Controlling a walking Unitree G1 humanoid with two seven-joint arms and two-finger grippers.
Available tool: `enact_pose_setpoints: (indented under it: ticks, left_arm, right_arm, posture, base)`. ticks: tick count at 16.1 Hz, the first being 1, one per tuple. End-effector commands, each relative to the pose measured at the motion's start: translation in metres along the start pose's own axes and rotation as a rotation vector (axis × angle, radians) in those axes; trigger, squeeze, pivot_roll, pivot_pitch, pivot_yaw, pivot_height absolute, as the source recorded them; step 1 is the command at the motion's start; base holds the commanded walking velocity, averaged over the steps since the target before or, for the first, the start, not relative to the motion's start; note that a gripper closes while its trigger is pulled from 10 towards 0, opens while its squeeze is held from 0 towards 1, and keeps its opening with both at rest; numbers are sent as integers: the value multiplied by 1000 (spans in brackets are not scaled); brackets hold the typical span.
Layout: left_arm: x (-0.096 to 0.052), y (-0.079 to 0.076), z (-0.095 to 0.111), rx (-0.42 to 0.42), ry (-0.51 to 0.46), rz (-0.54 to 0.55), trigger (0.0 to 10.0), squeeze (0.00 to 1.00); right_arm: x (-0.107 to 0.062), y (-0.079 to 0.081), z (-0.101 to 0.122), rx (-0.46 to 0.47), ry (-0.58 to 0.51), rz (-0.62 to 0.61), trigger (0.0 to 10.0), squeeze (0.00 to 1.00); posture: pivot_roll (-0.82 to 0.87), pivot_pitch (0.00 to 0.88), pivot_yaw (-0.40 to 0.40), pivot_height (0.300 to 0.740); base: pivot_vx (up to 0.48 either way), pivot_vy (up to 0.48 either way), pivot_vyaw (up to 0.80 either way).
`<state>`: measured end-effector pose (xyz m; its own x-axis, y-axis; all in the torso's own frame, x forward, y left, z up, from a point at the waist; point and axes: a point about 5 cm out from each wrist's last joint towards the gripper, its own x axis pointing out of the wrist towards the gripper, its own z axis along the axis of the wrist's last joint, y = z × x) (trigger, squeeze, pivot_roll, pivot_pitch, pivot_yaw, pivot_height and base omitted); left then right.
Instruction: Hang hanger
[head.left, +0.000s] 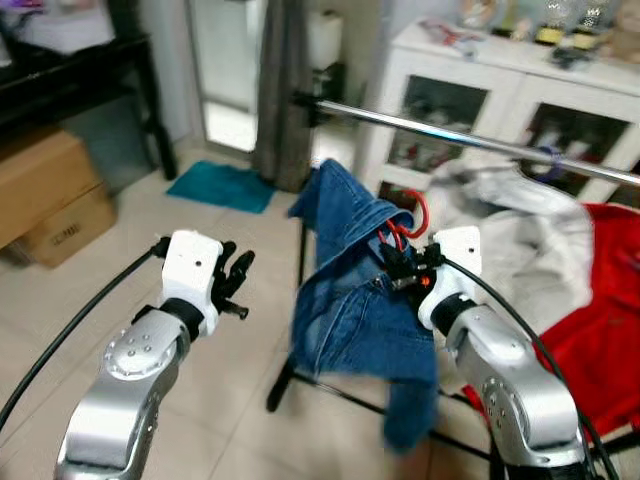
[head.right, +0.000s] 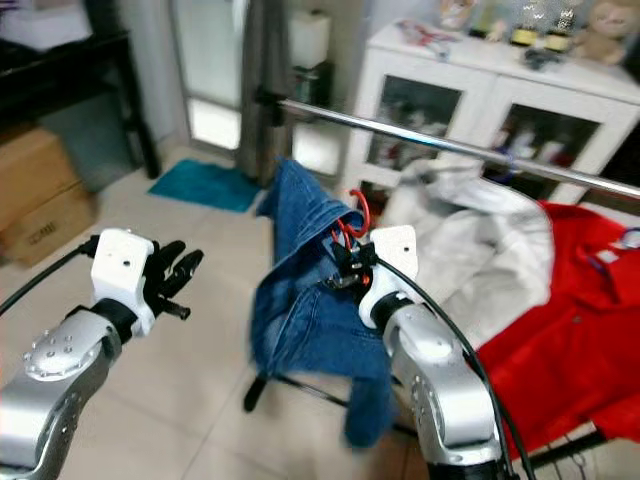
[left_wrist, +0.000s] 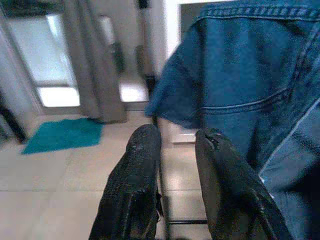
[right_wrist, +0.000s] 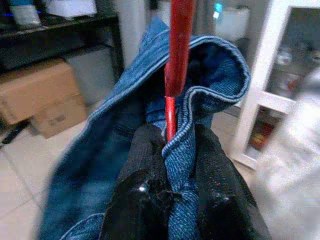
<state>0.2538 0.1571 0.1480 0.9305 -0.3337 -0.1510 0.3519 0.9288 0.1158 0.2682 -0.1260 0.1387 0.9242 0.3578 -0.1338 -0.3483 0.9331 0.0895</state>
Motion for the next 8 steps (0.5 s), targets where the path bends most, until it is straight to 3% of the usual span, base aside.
enact_pose_setpoints:
  ticks: [1, 4, 8]
  left_arm:
    - [0, -2, 4, 16, -15, -12, 10000, 0]
    - [0, -2, 4, 20, -14, -17, 10000, 0]
    - [0, -5, 2, 28, -10, -29, 10000, 0]
  right_arm:
    - [0, -2, 9, -18, -31, -9, 10000, 0]
    - [2, -1, 8, -26, -15, -3, 10000, 0]
    - [2, -2, 9, -15, -19, -8, 10000, 0]
  posture:
    - [84, 0, -47, 740]
    - [85, 0, -49, 740]
    - [85, 0, -51, 740]
  base:
    - [345, 0, 0]
    - [345, 0, -800]
    - [343, 0, 0]
